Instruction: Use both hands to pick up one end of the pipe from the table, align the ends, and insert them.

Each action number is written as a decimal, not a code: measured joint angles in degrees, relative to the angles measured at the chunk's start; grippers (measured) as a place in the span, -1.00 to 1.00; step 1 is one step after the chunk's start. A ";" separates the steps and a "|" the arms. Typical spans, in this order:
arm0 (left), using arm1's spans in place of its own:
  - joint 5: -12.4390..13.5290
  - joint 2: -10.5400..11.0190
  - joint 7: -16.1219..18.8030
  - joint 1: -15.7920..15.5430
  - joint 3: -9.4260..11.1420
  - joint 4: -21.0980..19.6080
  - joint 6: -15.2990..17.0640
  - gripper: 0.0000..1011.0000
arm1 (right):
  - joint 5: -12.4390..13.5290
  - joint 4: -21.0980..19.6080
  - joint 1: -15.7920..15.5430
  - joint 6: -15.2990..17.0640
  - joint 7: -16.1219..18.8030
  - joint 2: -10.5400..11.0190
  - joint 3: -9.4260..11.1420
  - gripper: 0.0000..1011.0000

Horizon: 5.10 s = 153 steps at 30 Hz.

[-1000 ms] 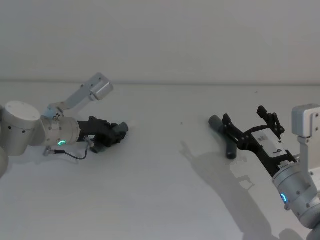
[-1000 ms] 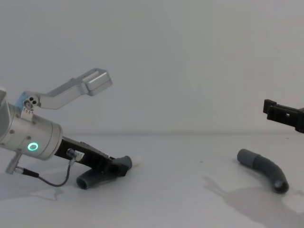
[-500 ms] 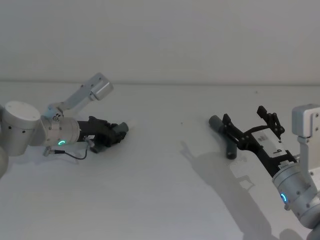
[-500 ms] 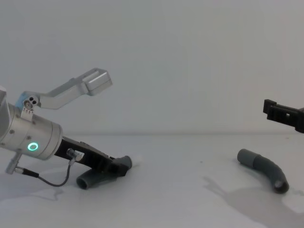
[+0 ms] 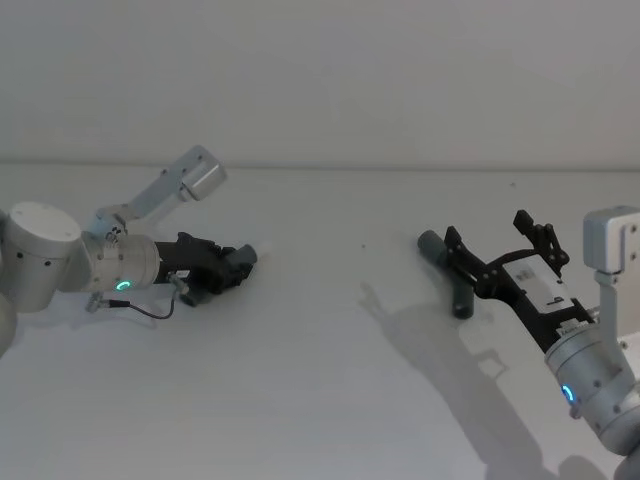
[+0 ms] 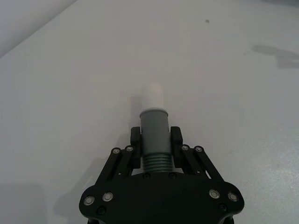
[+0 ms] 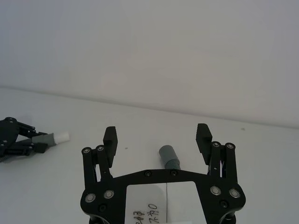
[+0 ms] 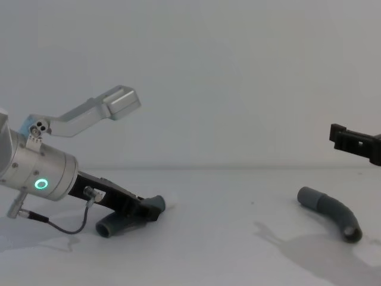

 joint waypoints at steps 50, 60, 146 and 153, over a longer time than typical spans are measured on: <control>0.00 0.00 0.00 0.00 0.00 0.00 -0.01 -0.28 | -0.75 10.58 17.48 28.85 6.26 0.51 -2.75 0.98; 0.00 0.00 0.00 0.00 0.00 0.00 -0.01 -0.28 | -2.01 13.10 18.42 30.00 6.10 -0.17 -3.84 0.98; 0.00 0.00 0.00 0.00 0.00 0.00 -0.01 -0.28 | -3.68 22.65 22.05 31.57 9.21 -3.66 -4.21 -0.46; 0.03 0.00 0.01 0.00 0.00 0.00 0.00 -0.28 | -3.69 22.66 22.03 31.54 9.23 -3.65 -4.21 -0.46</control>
